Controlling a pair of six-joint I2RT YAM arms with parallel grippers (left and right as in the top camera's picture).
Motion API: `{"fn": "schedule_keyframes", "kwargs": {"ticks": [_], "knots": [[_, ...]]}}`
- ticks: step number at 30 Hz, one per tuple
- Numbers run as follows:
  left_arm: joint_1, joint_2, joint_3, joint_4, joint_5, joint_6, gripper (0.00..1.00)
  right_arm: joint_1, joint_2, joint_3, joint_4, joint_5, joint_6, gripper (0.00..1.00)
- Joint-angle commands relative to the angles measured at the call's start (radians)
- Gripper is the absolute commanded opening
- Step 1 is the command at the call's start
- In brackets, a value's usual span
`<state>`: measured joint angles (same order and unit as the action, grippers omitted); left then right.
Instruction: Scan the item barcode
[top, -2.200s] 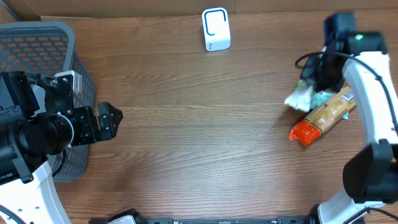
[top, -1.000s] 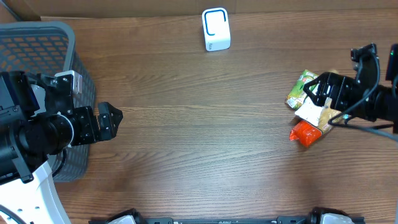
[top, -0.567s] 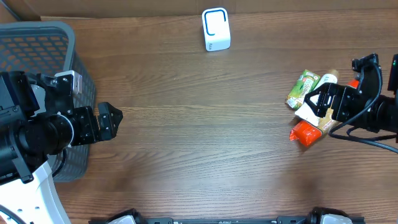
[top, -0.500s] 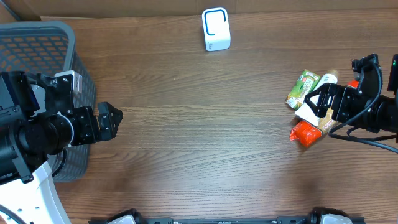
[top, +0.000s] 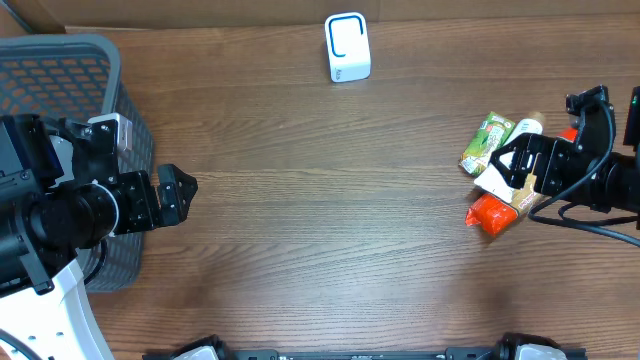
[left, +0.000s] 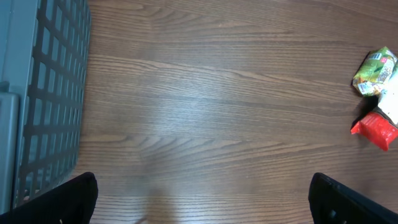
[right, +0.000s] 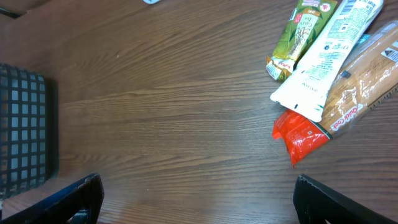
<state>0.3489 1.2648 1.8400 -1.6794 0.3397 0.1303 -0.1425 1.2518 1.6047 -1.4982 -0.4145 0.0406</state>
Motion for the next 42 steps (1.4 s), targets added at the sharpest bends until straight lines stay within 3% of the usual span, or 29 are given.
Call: {"fn": "schedule_keyframes", "kwargs": {"ticks": [1, 17, 22, 27, 42], "knots": [[0.004, 0.004, 0.000, 0.001, 0.000, 0.008, 1.00, 0.001, -0.011, 0.019, 0.007, 0.002, -0.012, 0.98], [0.004, 0.004, 0.000, 0.001, 0.000, 0.008, 1.00, 0.001, -0.011, 0.019, -0.043, 0.013, -0.013, 0.98], [0.004, 0.004, 0.000, 0.001, 0.000, 0.008, 1.00, 0.001, -0.028, 0.047, -0.132, -0.005, -0.117, 0.98], [0.004, 0.004, 0.000, 0.001, 0.000, 0.008, 1.00, 0.001, -0.061, 0.121, -0.186, -0.018, -0.116, 1.00], [0.004, 0.004, 0.000, 0.001, 0.000, 0.008, 1.00, 0.001, -0.076, 0.122, -0.188, -0.020, -0.117, 1.00]]}}
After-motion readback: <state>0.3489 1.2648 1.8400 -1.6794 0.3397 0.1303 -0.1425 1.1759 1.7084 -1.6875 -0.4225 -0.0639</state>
